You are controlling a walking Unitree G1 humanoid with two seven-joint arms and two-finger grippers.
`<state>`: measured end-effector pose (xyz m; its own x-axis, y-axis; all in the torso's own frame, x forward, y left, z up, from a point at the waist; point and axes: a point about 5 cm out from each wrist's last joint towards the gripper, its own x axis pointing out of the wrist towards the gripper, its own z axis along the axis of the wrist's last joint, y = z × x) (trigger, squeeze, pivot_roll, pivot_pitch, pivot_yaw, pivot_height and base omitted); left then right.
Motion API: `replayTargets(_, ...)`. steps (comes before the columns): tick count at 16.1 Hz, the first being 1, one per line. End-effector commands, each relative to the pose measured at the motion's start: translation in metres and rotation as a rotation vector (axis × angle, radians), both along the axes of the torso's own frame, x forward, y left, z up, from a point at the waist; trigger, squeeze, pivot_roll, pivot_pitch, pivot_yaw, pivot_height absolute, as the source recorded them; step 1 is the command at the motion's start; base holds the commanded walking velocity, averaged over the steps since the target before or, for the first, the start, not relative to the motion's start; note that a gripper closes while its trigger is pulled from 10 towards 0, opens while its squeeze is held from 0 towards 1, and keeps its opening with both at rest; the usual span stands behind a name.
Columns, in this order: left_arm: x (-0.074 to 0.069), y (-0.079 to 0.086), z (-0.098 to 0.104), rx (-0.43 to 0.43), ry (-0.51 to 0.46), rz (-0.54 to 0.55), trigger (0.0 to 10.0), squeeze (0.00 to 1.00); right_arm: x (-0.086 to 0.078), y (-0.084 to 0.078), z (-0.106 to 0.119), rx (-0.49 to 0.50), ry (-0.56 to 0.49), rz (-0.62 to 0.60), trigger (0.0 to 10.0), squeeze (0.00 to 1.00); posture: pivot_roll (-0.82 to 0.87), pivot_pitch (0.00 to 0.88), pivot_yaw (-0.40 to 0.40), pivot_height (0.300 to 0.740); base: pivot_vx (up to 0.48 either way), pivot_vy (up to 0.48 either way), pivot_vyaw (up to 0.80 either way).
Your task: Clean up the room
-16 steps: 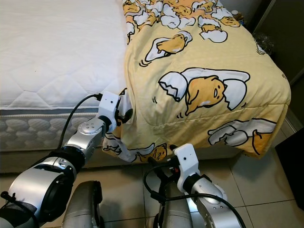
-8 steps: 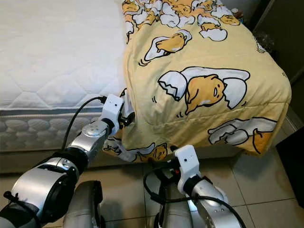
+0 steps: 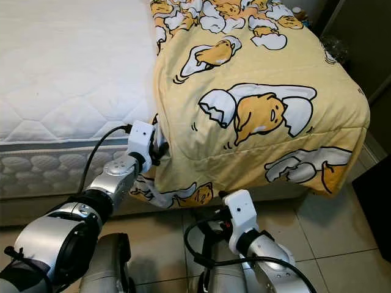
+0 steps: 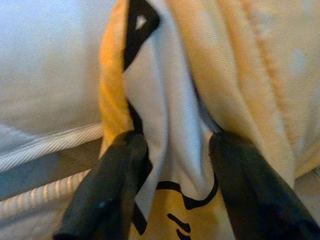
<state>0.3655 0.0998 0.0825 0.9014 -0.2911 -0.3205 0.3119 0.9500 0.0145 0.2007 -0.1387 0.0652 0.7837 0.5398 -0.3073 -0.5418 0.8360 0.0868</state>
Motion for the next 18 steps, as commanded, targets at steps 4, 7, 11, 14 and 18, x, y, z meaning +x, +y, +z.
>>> replayTargets(4, 0.001, 0.013, -0.005, -0.095, 0.090, 0.156, 0.0, 0.00, -0.006, -0.004, 0.001, -0.007, 0.018, 0.016, 10.0, 0.00, -0.14, 0.092, -0.043, 0.591, 0.000, 0.000, 0.00)
replayTargets(7, 0.000, 0.016, -0.006, -0.104, 0.095, 0.173, 0.0, 0.00, -0.005, -0.002, 0.000, -0.006, 0.022, 0.023, 10.0, 0.00, -0.14, 0.091, -0.050, 0.591, 0.000, 0.000, 0.00)
replayTargets(11, -0.001, 0.021, -0.008, -0.156, 0.102, 0.209, 0.0, 0.00, -0.003, -0.001, -0.001, -0.010, 0.024, 0.032, 10.0, 0.00, -0.13, 0.079, -0.052, 0.591, 0.000, 0.000, 0.00)
replayTargets(14, -0.005, 0.042, -0.016, -0.221, 0.124, 0.290, 0.0, 0.00, -0.003, 0.001, -0.002, -0.007, 0.025, 0.037, 10.0, 0.00, -0.12, 0.076, -0.043, 0.591, 0.000, 0.000, 0.00)
replayTargets(18, -0.037, 0.094, -0.051, -0.204, 0.175, 0.438, 0.0, 0.00, -0.004, 0.003, -0.005, -0.001, 0.032, 0.041, 10.0, 0.00, -0.09, 0.072, -0.041, 0.591, 0.000, 0.000, 0.00)
